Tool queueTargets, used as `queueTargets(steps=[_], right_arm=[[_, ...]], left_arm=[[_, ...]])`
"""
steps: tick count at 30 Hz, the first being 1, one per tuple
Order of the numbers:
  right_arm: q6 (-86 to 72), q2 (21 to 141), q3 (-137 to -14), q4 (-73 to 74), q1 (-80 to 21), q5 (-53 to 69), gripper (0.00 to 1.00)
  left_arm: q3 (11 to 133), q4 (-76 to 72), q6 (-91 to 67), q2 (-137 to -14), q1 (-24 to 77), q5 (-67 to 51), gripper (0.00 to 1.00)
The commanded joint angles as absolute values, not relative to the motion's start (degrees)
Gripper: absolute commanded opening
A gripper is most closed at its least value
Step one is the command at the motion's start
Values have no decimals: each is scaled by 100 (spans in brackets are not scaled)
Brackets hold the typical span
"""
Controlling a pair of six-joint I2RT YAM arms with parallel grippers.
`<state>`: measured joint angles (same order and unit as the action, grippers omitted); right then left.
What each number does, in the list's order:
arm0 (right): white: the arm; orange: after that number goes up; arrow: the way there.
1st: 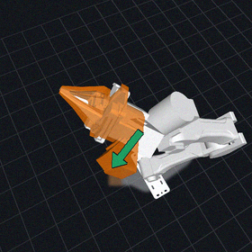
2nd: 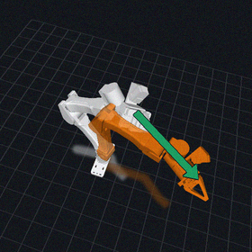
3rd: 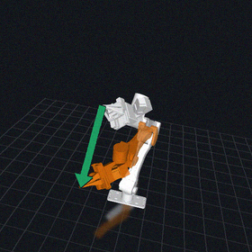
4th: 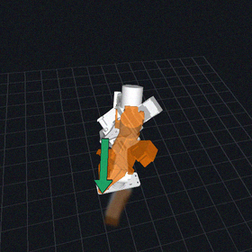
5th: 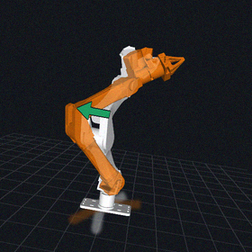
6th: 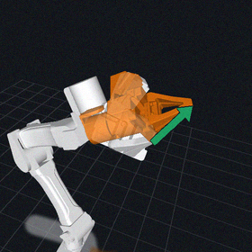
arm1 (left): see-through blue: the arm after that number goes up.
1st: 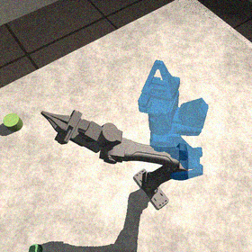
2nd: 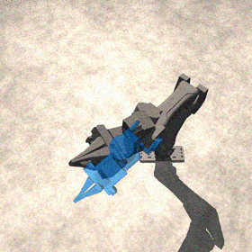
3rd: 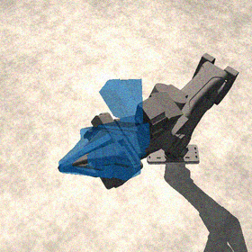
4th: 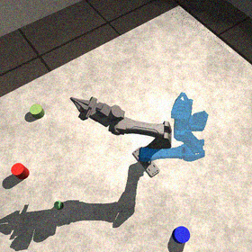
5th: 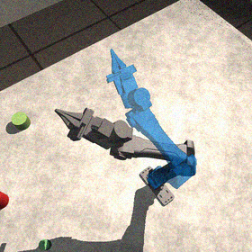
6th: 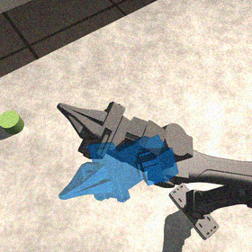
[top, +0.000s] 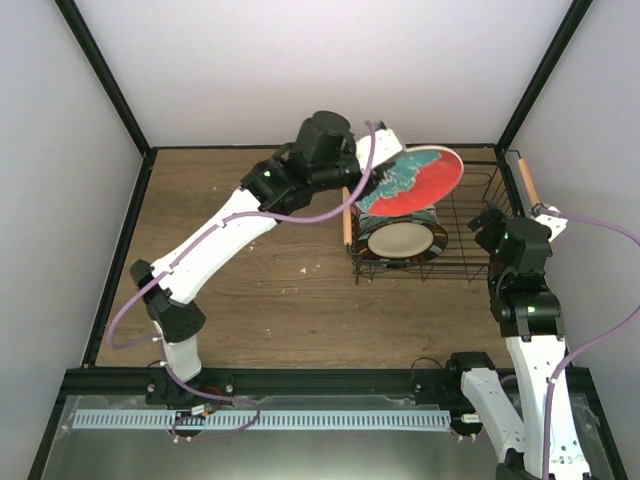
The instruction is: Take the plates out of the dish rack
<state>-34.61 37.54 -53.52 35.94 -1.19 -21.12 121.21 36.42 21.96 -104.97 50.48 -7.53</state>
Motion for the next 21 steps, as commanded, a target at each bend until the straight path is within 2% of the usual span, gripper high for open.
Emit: queueTargets(steps=[1,5,12,16,21], right_arm=[[-3567,3827,-5515,3432,-97,-2256,100],[-3615,3936,-5485,3452,-97,-2185,100],[-3640,4133,-5541,3420,-92,-2113,100],[-3671,4225,-5568,3423,-97,-2026,100],[-3652,4327,-5605,3461,-92,-1975,100]], left_arm=[[12628,2316,1742,-9817,4581,-261,4],[12594,1849,1368,-9532,4000,151,4],[12152,1815,-242,-9348,2118,290,4],[11079,1878,-1264,-9090,1020,148,4],[9438,1762,-2520,-8736,-217,-752,4]])
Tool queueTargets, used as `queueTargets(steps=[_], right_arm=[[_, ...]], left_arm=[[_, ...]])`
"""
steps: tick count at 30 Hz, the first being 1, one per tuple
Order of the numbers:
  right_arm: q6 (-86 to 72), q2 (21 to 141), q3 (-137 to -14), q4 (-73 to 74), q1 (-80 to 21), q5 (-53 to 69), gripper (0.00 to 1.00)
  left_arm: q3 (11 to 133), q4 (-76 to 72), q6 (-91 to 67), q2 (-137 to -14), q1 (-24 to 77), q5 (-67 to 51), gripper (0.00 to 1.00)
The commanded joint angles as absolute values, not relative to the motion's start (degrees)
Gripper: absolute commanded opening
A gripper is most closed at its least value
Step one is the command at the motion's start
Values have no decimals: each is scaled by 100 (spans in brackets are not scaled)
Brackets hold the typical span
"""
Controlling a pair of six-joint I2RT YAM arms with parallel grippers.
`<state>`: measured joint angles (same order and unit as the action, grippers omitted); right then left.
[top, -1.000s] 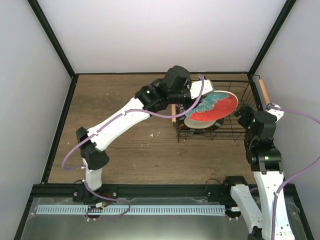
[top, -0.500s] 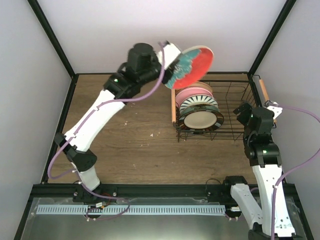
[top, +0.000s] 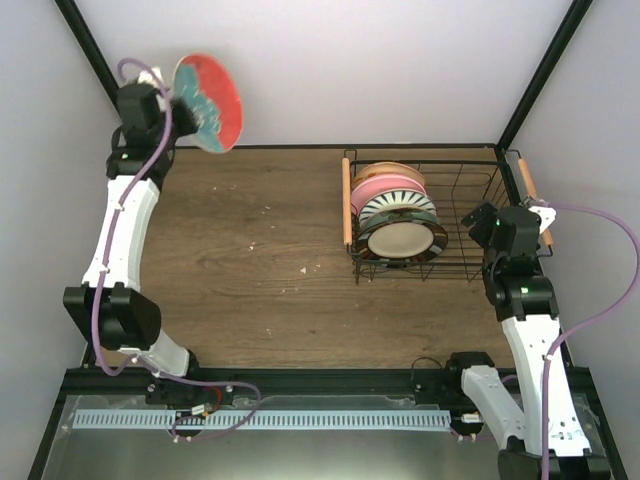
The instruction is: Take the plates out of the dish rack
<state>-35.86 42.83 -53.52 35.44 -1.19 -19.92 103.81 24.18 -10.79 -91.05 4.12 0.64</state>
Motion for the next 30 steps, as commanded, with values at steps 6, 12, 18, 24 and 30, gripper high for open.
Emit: queueTargets(steps=[6,12,18,24,30], right_arm=[[-3652,4512,-5691,3438,-97,-1832,100],[-3696,4744,-5829,3373,-97,-1649,100],[-3703,4843,-5954,3394,-97,-1631,100],[-3742,4819,-5978,3440,-97,-1661,100],[-3830,4799,-5941,3453,-97,-1636,100]], left_arm=[[7892,860,-3511,-8491,-951,-1975,4],[6925,-11,-4664,-8634,-1488,-2964,4],[6073,-663,-5192,-9065,-2122,-3460,4],[5750,-1041,-5315,-9302,-2177,-3295,4],[5617,-1162,-5426,-9618,-2162,-3112,4]])
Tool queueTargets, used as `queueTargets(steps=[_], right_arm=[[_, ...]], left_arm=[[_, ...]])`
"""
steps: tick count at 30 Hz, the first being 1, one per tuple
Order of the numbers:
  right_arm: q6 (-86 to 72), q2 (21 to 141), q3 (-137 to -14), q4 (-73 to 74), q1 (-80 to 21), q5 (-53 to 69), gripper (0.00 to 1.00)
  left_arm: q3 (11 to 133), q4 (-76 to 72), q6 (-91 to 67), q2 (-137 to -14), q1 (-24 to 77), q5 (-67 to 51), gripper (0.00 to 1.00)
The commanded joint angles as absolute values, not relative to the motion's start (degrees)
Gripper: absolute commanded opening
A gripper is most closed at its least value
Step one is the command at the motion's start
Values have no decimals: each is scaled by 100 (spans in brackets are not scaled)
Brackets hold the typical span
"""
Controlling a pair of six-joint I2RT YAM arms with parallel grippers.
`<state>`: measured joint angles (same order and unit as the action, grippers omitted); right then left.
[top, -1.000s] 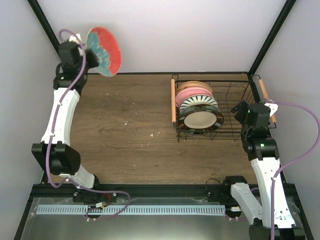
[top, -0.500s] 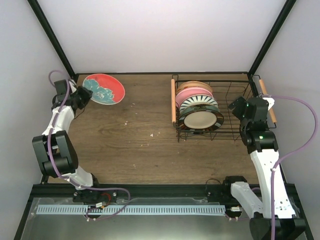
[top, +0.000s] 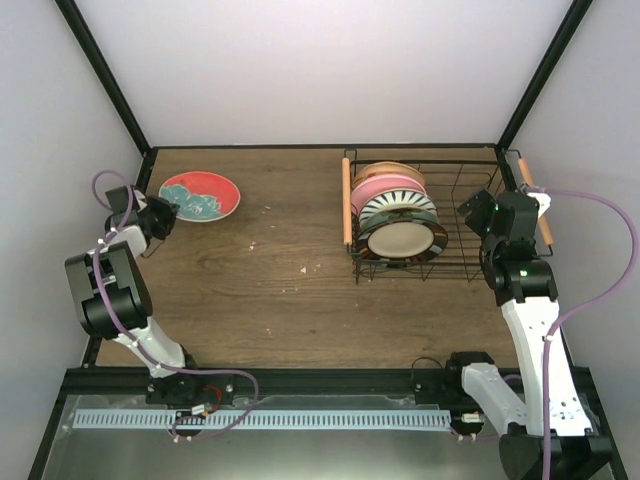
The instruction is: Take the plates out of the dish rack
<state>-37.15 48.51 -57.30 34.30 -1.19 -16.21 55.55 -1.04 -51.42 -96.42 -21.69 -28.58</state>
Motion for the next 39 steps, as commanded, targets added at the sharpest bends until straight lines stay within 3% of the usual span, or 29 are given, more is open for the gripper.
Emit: queueTargets(steps=[1,15,19,27,30,39], right_arm=[[-3832,4799,-5941,3464,-97,-1634,100],[-3823,4662,-5968,3568,-96,-1660,100],[-3833,4636,-5985,3592,-96,-1637,100],[-3893,4399,-5909,3758,-96,-1722,100],[-3902,4354,-5881,3794,-97,-1714,100],[-3902,4294,-5815,3899,-101,-1620,100]], left_arm=[[5586,-1162,-5435,-9668,-2156,-3100,4],[5472,-744,-5313,-10117,-2127,-2724,6],[5475,-548,-5228,-10180,-2127,-2678,29],[5216,-88,-5212,-9979,-2127,-2690,64],[5048,-4,-5276,-9837,-2127,-2693,74],[4822,857,-5231,-9371,-2236,-2271,88]])
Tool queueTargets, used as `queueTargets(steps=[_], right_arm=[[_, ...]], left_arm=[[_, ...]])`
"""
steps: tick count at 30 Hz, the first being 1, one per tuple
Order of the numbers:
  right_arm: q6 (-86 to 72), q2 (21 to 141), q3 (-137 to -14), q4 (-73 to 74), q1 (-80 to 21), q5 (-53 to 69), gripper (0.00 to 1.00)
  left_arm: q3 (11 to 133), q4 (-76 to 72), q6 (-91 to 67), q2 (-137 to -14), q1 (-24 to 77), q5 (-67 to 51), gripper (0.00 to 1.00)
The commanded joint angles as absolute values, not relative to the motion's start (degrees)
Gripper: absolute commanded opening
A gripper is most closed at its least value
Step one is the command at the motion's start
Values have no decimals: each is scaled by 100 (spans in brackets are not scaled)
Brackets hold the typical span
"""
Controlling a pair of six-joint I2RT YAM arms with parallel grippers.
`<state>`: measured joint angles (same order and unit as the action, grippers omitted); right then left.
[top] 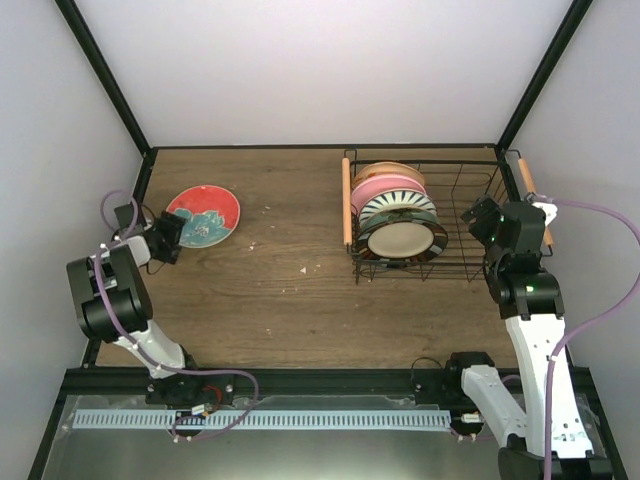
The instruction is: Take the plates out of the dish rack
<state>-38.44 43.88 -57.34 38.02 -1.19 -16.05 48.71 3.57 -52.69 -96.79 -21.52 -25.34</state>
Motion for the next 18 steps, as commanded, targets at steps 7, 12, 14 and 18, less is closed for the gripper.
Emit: queueTargets(steps=[7,12,14,18], right_arm=[[-3891,4194,-5748,3946,-97,-1632,100],[-3857,4237,-5609,3761,-97,-1486,100],[-3865,4285,-5562,3673,-97,-1413,100],[-3876,4355,-5537,3579,-97,-1362,100]], left_arm=[[5441,1709,-4870,-8888,-2455,-1611,87],[6463,746,-4414,-9198,-2237,-2484,82],[7026,592,-3984,-9340,-1763,-3055,81],[8195,1066,-2047,-9355,-352,-3419,81]])
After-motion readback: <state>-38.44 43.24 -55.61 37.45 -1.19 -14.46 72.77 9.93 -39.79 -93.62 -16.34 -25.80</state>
